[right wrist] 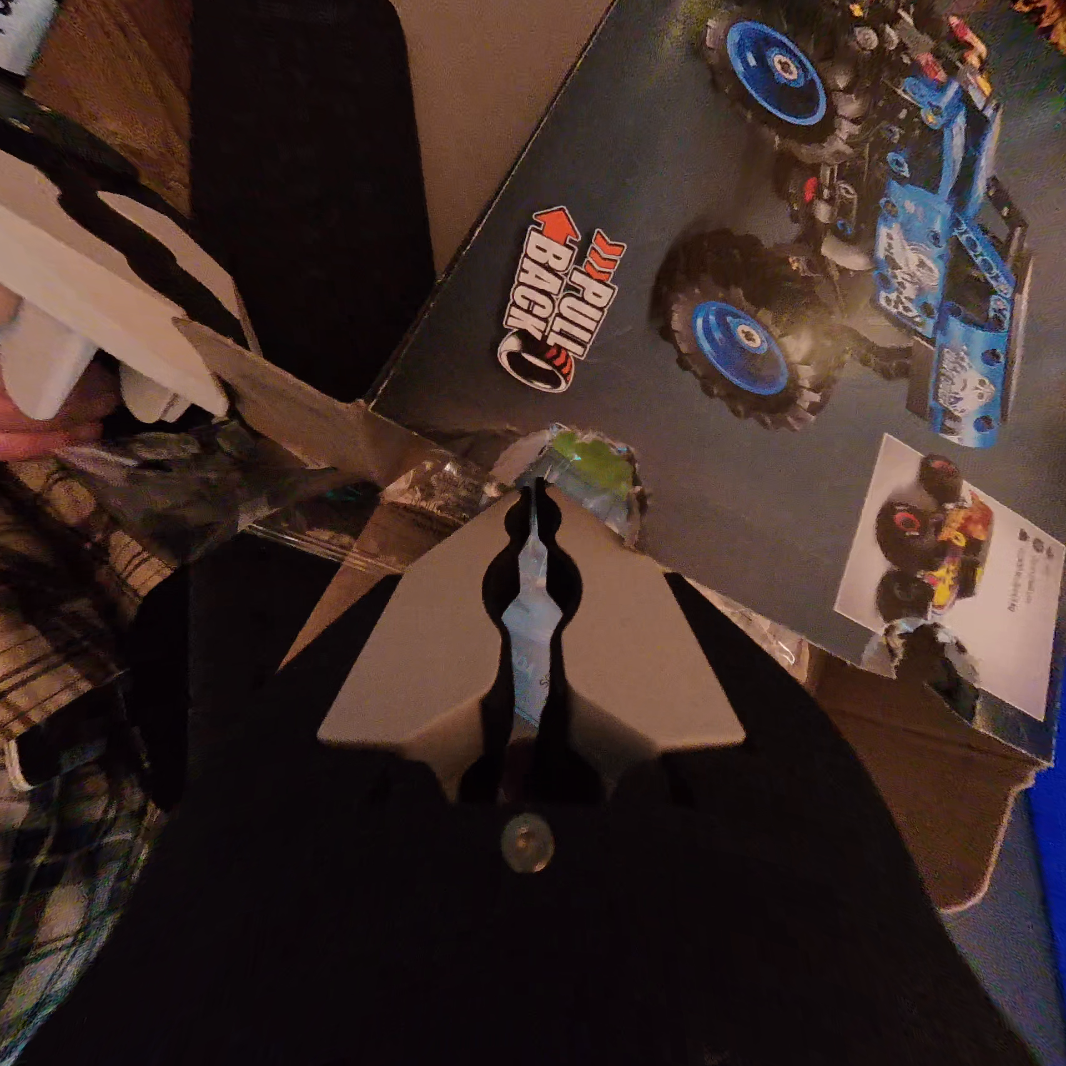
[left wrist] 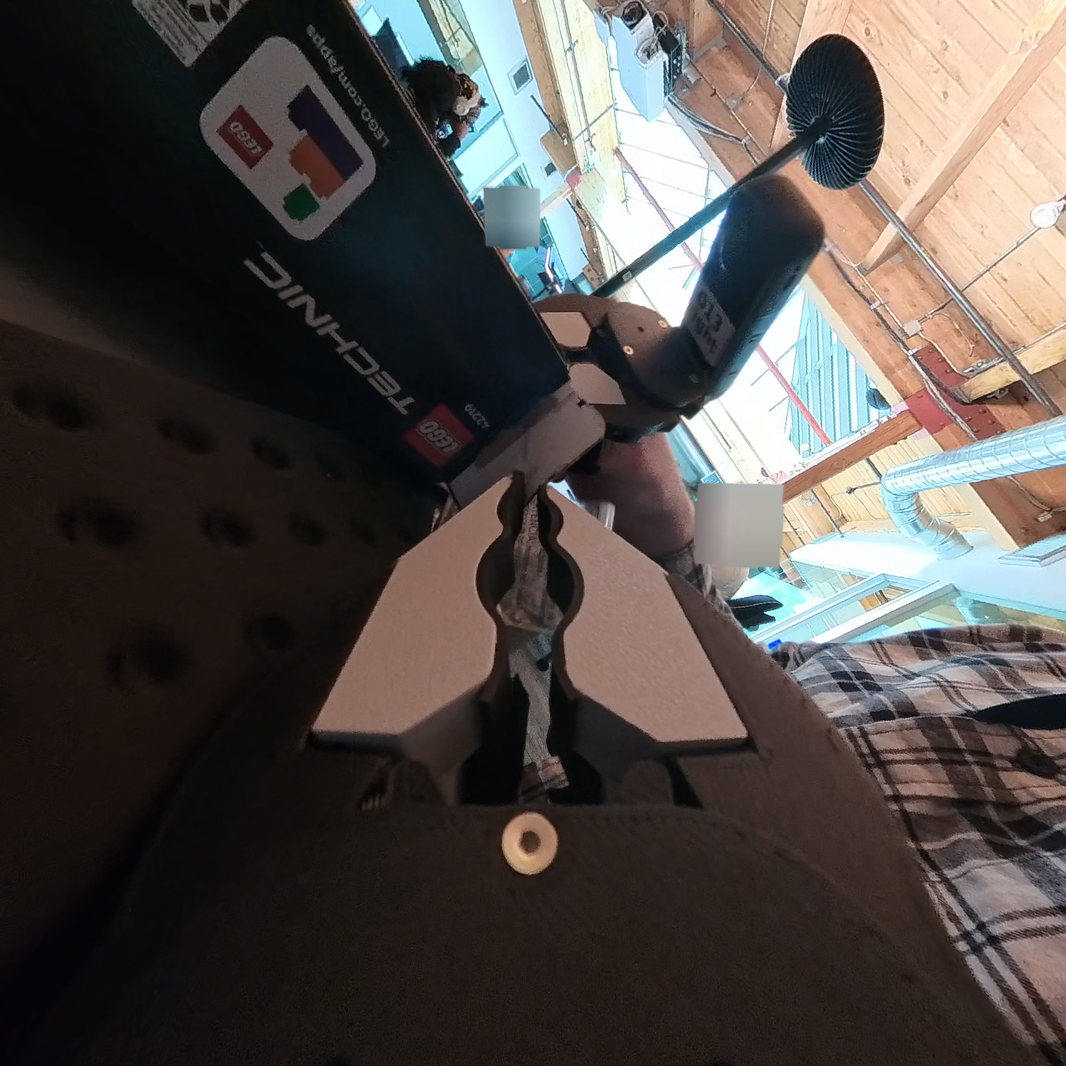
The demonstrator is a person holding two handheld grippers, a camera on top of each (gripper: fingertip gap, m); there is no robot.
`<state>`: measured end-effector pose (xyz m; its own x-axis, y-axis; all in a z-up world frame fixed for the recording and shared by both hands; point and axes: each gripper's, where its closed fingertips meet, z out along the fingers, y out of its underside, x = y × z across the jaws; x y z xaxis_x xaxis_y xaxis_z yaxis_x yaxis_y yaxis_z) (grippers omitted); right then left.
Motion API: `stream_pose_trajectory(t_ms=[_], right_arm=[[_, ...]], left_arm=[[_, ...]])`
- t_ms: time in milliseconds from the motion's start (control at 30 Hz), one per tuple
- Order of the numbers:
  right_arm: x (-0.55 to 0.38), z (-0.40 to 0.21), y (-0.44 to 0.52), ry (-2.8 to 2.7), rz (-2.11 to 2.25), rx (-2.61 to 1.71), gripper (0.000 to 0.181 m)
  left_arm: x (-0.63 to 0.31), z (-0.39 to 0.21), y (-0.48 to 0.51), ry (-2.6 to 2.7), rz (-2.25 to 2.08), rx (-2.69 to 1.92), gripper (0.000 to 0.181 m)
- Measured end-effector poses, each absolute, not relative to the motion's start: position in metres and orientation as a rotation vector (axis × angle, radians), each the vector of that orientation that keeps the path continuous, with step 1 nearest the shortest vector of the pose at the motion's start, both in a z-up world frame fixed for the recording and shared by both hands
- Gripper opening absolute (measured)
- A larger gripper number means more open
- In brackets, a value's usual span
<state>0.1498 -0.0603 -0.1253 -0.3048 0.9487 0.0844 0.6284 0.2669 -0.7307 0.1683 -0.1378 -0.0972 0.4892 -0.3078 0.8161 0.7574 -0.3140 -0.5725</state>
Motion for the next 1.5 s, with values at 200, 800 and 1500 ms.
stream_pose_trajectory(t_ms=[200,800,1500], right_arm=[[0.189,-0.089,-0.046,-2.011,0.866,-1.413,0.047],[0.229,-0.076,0.064,-1.67,0.895,-1.719,0.001],[0.242,0.092,0.051,-1.864,0.805,-1.502,0.003]], left_arm=[[0.165,-0.093,-0.14,-0.39,-1.145,-1.529,0.001],[0.169,-0.039,-0.143,-0.235,-1.068,-1.467,0.001],[0.123,0.111,-0.114,0.088,-0.62,-1.437,0.0]])
